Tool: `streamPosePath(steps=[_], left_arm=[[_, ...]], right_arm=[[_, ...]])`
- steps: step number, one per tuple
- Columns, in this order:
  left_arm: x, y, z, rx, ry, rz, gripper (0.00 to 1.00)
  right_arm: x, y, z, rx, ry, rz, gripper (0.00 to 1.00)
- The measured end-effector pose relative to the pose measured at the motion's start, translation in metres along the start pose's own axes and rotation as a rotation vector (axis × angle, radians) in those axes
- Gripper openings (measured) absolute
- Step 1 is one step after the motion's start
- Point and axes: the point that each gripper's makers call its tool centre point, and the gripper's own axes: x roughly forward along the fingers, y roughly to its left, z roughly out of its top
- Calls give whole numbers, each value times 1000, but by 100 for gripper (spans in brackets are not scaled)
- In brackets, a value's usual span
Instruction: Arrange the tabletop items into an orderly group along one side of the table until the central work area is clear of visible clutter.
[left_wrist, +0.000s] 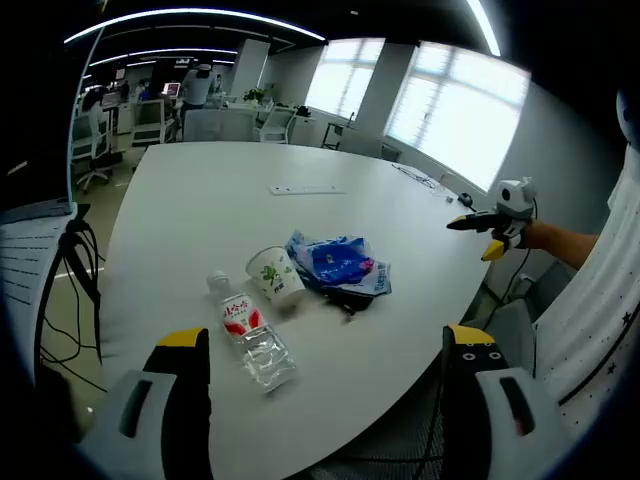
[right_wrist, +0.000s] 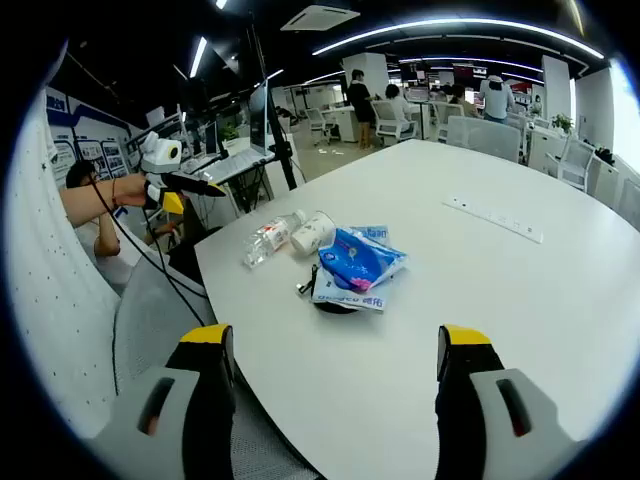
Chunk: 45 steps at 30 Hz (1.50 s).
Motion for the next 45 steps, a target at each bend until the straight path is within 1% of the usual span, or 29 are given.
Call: streamPosePath(steps=[7,12,18,32,45], left_arm=[[0,-1,-1,-21,12,-2,98],[0,-1,-1,-19,9,-2,98],[0,-1,-2,-13,17,4,98],[-3,-2,3,-7,5,6,98],[1,-2,2,-12,5,0,98]], right_arm=[[0,0,1,0,-1,1,83],[-1,-1,1,2,-6,-6,83],[-1,-1,-1,0,4,-6,83],[-1,-1,5,-10,-8,-1,82],[2,-1,7,-9,-9,3,82]])
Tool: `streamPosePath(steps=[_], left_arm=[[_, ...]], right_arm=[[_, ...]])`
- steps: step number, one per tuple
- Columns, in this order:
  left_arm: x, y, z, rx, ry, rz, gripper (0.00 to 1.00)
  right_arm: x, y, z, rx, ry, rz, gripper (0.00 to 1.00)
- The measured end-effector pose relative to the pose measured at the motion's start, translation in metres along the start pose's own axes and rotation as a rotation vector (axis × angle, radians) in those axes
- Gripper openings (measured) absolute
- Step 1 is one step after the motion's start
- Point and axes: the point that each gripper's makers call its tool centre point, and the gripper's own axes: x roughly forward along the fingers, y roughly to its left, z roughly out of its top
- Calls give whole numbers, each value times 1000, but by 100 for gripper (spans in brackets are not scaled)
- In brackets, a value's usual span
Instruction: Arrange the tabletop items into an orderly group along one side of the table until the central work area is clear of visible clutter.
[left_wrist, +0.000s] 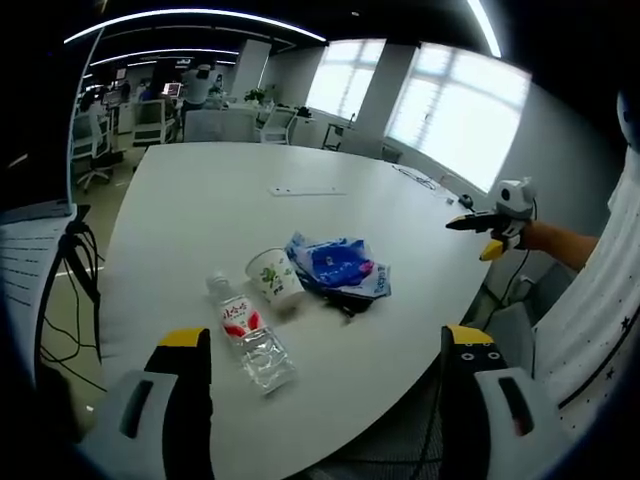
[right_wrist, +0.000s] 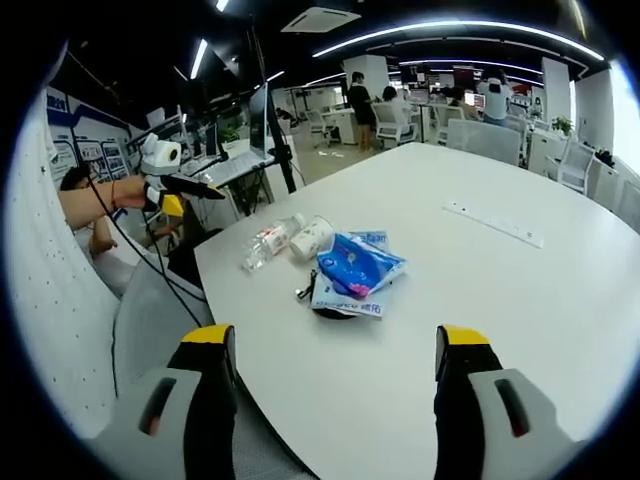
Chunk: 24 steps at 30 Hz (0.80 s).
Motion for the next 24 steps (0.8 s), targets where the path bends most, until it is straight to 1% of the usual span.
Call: streamPosePath(steps=[7,24], left_arm=[[3,1,-2,-1,6,-1,98],[12,1,5,5,-5,-11,97]], right_arm=[[3,-2,0,1,3,-1,81],[6,-7,4,4,-2,-9,80]])
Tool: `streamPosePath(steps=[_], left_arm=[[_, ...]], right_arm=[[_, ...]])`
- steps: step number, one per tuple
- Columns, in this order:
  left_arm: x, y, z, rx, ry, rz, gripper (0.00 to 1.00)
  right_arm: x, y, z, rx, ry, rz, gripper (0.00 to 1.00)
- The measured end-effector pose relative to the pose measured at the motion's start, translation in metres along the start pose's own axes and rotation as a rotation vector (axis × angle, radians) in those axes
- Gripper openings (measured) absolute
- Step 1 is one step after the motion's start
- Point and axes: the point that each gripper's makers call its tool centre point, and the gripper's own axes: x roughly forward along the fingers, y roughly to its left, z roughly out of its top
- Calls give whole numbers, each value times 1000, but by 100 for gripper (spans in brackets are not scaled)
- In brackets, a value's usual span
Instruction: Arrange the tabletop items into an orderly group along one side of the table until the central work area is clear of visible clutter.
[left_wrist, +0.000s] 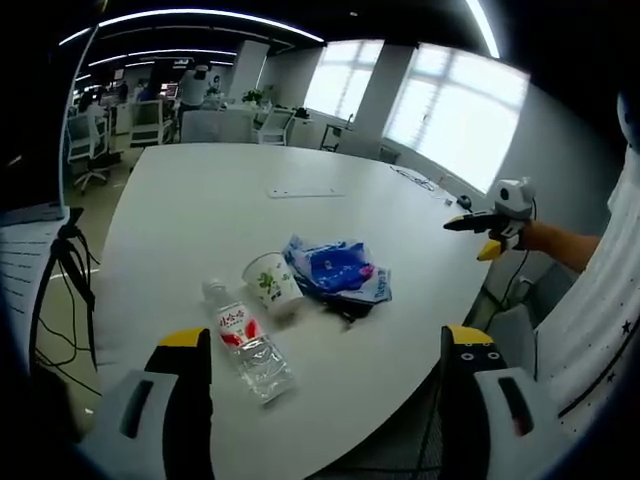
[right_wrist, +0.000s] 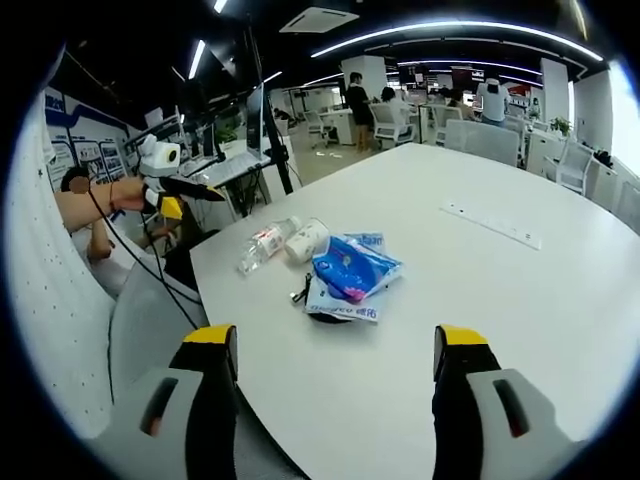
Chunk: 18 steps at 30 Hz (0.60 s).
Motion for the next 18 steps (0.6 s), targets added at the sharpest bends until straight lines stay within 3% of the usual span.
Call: streamPosePath(steps=[18], left_arm=[[11,3,17,20,-23,0,95]], right_arm=[[7,-7,9,-5,-6,-16,75]])
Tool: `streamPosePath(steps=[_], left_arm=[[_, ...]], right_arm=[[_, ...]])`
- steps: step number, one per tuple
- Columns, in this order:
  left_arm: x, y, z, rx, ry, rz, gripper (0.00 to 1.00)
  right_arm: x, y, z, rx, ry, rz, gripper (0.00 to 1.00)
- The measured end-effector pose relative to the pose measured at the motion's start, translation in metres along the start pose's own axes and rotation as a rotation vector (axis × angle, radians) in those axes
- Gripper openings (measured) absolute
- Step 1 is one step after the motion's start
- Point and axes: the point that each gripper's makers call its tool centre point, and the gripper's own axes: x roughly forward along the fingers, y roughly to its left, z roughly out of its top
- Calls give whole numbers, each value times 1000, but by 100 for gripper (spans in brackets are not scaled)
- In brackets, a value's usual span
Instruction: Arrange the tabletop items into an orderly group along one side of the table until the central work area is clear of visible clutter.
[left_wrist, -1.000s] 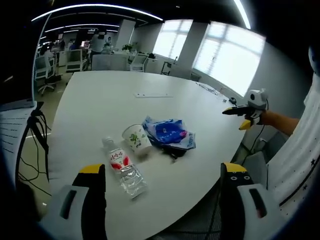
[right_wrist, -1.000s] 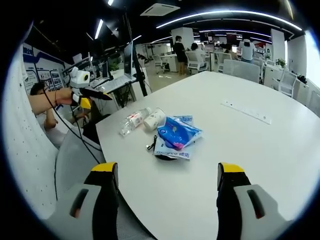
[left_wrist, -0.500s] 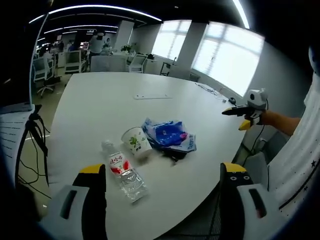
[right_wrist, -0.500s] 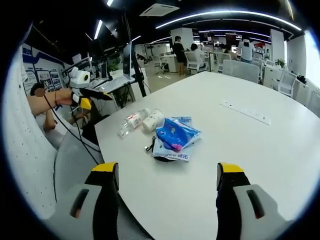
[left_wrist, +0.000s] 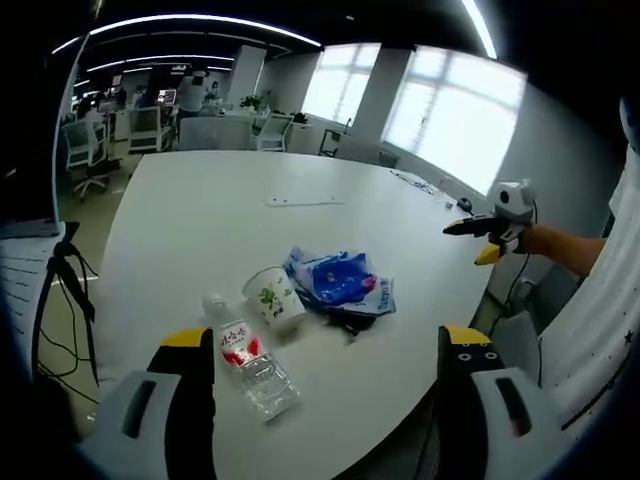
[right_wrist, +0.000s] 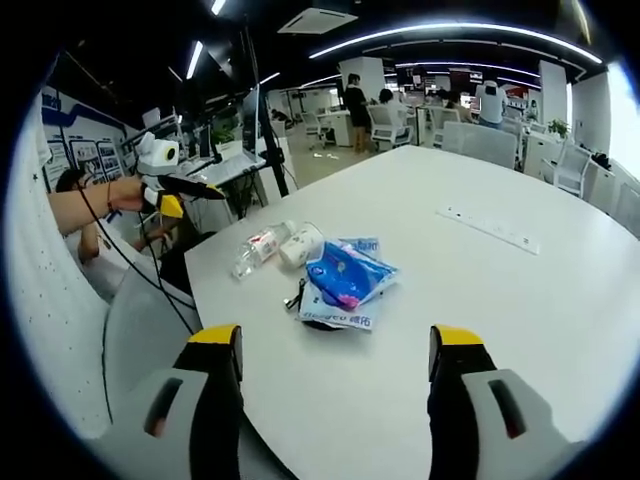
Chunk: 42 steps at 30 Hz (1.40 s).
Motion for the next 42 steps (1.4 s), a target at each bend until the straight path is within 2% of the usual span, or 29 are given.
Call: streamPosePath(steps=[20,30,42], left_arm=[[26,-2,36,55,-40,-17,87],[47,-3,55,79,-61,-31,84],[76,-3,63,98,-61,-34,77]], right_arm=[[18,-12,14,-13,-8,-26,68],[34,-20,23,-18,-7,-30,65],[51,-30,27,-2,-8,-50,61]])
